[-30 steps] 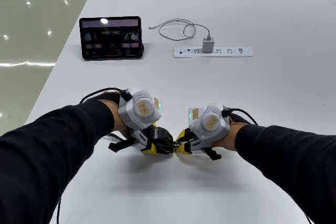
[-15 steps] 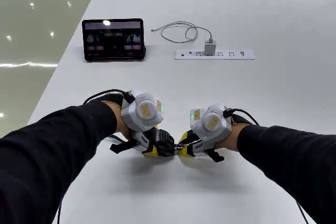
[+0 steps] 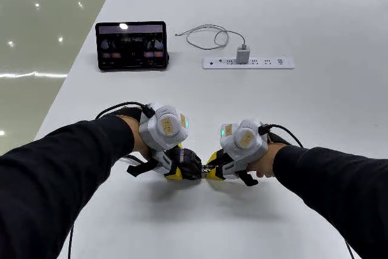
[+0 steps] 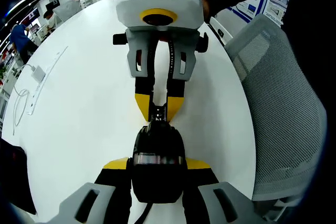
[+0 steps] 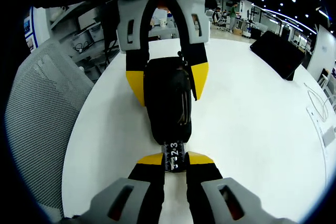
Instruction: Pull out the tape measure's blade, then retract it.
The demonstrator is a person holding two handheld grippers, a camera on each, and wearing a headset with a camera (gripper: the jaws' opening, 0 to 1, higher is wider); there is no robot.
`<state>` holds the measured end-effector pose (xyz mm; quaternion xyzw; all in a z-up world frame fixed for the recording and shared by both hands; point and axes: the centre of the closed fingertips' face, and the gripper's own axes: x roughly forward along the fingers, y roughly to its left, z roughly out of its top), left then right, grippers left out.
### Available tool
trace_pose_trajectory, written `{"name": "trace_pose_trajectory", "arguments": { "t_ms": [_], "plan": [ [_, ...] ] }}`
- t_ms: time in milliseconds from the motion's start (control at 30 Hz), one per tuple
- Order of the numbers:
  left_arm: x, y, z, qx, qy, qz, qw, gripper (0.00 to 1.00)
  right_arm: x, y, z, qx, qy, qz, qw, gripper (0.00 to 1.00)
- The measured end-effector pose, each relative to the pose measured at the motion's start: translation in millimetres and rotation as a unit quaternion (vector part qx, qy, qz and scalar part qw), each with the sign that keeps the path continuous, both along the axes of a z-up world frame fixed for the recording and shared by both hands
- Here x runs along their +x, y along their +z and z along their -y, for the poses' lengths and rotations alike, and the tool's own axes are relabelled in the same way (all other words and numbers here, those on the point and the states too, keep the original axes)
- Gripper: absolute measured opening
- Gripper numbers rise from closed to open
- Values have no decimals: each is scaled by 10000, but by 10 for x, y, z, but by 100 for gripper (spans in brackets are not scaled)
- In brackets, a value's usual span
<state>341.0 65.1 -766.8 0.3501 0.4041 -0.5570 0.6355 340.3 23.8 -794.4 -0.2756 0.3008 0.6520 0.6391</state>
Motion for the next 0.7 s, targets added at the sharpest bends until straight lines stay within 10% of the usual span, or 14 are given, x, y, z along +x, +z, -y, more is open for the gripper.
{"name": "trace_pose_trajectory", "arguments": {
  "t_ms": [700],
  "plan": [
    [8,-4,6,-66,50,-14,10000,33,12,1,158,-84,-22,102,9999,11]
  ]
}}
